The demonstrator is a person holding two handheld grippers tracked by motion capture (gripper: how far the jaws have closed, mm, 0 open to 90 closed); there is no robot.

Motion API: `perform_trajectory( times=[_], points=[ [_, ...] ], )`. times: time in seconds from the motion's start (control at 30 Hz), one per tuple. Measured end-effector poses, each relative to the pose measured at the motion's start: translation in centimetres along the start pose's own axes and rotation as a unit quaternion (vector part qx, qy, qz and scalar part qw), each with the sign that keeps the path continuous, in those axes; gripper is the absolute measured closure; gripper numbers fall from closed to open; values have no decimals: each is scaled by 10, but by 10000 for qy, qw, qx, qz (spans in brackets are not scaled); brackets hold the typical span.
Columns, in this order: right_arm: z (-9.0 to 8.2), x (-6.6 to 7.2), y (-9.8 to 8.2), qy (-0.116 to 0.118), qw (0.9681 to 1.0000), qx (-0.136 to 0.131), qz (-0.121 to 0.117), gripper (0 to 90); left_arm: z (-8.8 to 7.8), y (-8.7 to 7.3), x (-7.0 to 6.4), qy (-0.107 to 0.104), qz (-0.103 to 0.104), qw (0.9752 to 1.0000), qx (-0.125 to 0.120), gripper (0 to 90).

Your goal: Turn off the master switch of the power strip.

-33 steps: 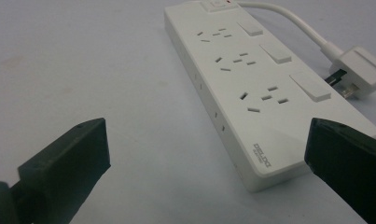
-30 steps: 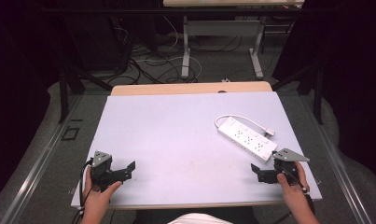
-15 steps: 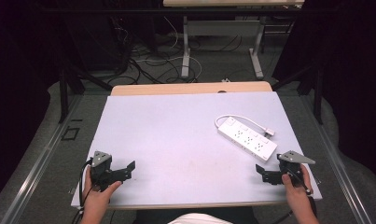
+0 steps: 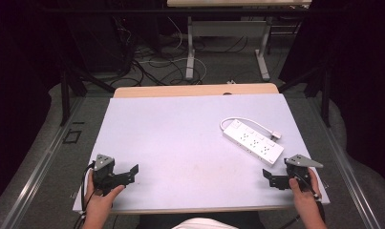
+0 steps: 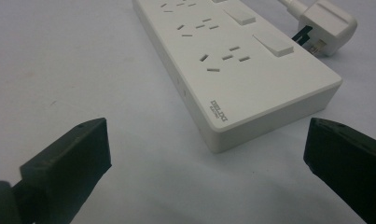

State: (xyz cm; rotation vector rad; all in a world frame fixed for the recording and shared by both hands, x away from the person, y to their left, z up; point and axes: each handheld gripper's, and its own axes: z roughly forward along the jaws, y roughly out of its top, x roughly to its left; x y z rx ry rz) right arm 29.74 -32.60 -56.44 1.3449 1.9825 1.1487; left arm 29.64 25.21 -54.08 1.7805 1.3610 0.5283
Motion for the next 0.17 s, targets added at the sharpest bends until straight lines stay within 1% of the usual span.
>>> perform_trajectory(
  times=[0.17],
  points=[
    [-1, 0, 1, 43, 10000, 31, -7, 0, 0, 0, 0, 0, -4, 10000, 4, 27]
  ],
)
